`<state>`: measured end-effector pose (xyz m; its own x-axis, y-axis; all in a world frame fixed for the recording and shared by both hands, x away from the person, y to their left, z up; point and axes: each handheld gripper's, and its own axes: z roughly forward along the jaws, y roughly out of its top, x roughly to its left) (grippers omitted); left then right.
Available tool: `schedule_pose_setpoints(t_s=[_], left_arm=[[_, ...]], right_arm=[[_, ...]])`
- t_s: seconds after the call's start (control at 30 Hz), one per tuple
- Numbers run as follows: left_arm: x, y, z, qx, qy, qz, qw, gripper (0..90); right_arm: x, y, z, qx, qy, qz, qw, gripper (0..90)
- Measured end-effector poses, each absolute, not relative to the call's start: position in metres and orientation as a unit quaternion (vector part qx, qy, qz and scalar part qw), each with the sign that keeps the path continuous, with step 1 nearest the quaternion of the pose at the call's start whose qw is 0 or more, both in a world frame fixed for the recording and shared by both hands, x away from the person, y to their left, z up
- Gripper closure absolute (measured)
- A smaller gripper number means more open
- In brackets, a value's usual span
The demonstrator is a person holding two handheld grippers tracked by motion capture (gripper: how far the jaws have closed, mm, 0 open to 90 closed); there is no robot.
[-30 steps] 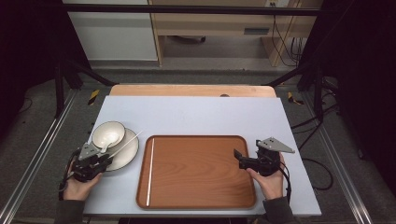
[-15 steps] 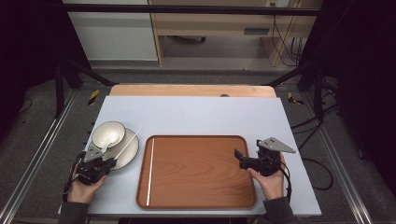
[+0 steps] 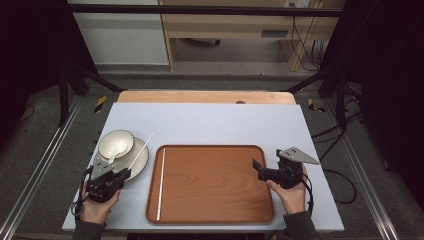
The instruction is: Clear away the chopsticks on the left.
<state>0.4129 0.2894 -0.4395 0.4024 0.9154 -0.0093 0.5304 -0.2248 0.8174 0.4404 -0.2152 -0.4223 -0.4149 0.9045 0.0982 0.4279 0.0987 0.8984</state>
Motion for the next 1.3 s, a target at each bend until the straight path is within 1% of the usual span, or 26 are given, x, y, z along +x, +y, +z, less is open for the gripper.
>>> schedule_pose_setpoints(t_s=[0.33,0.57,0.87,1.17,1.3], left_arm=[[0.399,0.257,-0.436,0.726,0.49,0.258,0.409,84.2],[0.391,0.243,-0.435,0.711,0.499,0.263,0.42,84.2],[0.39,0.222,-0.419,0.696,0.497,0.283,0.435,84.2],[0.391,0.211,-0.411,0.682,0.509,0.276,0.448,84.1],[0.39,0.204,-0.413,0.671,0.517,0.274,0.456,84.2]], right_arm=[[0.44,-0.215,-0.422,0.479,0.697,0.468,0.256,6.6],[0.44,-0.213,-0.422,0.481,0.696,0.469,0.255,6.6],[0.439,-0.214,-0.42,0.48,0.694,0.47,0.258,6.6],[0.438,-0.215,-0.419,0.479,0.693,0.473,0.258,6.6],[0.438,-0.214,-0.419,0.478,0.693,0.473,0.258,6.5]])
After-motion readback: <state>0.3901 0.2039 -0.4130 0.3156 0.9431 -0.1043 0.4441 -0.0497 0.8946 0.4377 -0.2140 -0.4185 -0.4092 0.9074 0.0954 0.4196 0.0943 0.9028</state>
